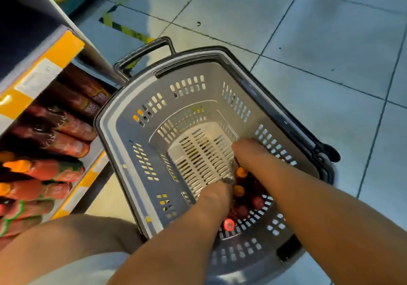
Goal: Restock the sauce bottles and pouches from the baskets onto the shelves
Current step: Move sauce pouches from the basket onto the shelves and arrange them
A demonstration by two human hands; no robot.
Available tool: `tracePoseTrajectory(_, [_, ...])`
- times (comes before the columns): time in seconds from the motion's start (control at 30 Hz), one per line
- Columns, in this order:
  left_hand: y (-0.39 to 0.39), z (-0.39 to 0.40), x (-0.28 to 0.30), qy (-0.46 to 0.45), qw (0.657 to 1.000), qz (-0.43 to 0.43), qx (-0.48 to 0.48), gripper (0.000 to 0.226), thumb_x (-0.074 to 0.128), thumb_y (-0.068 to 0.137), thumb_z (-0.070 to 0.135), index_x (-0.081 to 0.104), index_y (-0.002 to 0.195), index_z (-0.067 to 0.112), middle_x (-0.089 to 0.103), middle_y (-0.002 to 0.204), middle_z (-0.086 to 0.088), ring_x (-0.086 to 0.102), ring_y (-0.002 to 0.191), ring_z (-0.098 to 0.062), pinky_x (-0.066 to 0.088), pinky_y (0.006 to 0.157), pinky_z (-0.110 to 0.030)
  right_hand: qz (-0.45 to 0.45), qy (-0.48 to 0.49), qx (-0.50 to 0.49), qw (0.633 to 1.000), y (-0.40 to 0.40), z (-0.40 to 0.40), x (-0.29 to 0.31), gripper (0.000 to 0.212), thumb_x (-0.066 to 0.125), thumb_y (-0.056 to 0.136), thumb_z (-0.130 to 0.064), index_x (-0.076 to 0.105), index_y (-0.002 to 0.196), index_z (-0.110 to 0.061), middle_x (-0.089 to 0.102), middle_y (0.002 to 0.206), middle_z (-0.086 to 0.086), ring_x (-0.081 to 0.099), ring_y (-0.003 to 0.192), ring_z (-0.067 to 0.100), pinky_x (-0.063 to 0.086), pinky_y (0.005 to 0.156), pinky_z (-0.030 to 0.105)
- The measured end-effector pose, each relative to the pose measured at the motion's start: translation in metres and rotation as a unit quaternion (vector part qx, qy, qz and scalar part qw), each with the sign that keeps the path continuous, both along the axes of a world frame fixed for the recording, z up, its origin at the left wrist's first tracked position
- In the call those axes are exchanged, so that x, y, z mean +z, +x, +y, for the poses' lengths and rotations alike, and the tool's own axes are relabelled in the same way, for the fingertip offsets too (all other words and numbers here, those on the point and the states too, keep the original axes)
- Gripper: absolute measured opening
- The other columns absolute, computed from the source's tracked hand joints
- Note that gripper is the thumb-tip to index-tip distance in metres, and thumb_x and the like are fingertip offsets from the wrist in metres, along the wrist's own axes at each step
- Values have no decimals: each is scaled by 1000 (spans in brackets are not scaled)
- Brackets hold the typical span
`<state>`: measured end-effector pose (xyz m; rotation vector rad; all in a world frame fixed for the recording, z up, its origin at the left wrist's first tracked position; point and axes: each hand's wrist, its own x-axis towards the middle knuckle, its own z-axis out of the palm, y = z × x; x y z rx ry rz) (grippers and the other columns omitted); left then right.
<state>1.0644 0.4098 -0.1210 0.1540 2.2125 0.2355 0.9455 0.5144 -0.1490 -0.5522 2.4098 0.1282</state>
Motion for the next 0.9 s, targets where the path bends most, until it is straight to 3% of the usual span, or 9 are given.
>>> tracePoseTrajectory(0.1, [-6,0,5,8,996,23,-88,46,52,104,8,44,149,3,53,146,-22,66,86,15,48,63,-4,-1,7,-8,1000,-1,-2,1,13,75,81,-15,65,89,-13,70,97,12,70,83,30,49,68,32])
tracePoseTrajectory(0.13, [-7,-3,7,11,995,27,-100,41,52,104,6,49,144,-2,54,144,-23,65,86,16,42,53,-1,-10,13,-19,1000,-2,-4,4,15,75,82,-15,60,82,-13,70,96,12,67,77,28,48,67,32])
tracePoseTrajectory(0.2, [-12,-12,7,-11,997,44,-65,38,63,97,8,59,134,3,63,134,-19,68,114,-16,54,74,-13,-10,-1,-50,999,-4,-8,12,13,71,87,-12,59,82,-12,69,99,12,58,68,24,48,66,33])
tracePoseTrajectory(0.27, [-20,-24,22,-25,998,66,-5,34,68,92,12,64,125,7,69,123,-16,67,115,-33,55,90,-36,15,-40,-72,996,-6,-10,25,9,65,90,-10,66,99,-11,68,106,14,62,80,27,51,70,34])
tracePoseTrajectory(0.33, [-29,-38,39,-31,995,93,17,31,73,89,18,67,118,9,71,116,-15,68,111,-34,55,89,-38,37,-99,-104,989,-9,-11,50,13,65,88,-15,68,100,-13,67,104,14,66,92,30,55,75,34])
tracePoseTrajectory(0.5, [-43,-82,119,-4,979,172,110,31,78,81,33,70,102,12,71,100,-14,68,96,-34,47,70,-31,121,-248,-128,953,-20,-10,130,8,67,87,-22,70,88,-15,68,87,10,65,82,28,54,69,36])
tracePoseTrajectory(0.67, [-16,-157,235,65,943,268,186,18,72,82,31,71,91,16,73,78,-6,69,76,-23,54,60,-34,196,-420,-185,867,-16,-22,217,5,73,80,-26,70,80,-23,67,71,-3,64,69,19,43,58,28])
tracePoseTrajectory(0.8, [39,-219,315,146,889,353,252,3,71,86,17,71,89,19,73,67,1,69,55,-9,48,49,-19,126,-537,-207,808,3,-50,288,7,76,79,-18,70,80,-16,71,70,16,73,66,37,63,66,48])
tracePoseTrajectory(0.9, [86,-257,362,187,861,382,280,9,73,91,8,74,96,16,74,74,-12,75,68,-24,61,62,-33,90,-581,-174,790,28,-75,335,7,77,74,-19,72,76,-24,70,65,13,73,63,36,63,64,48])
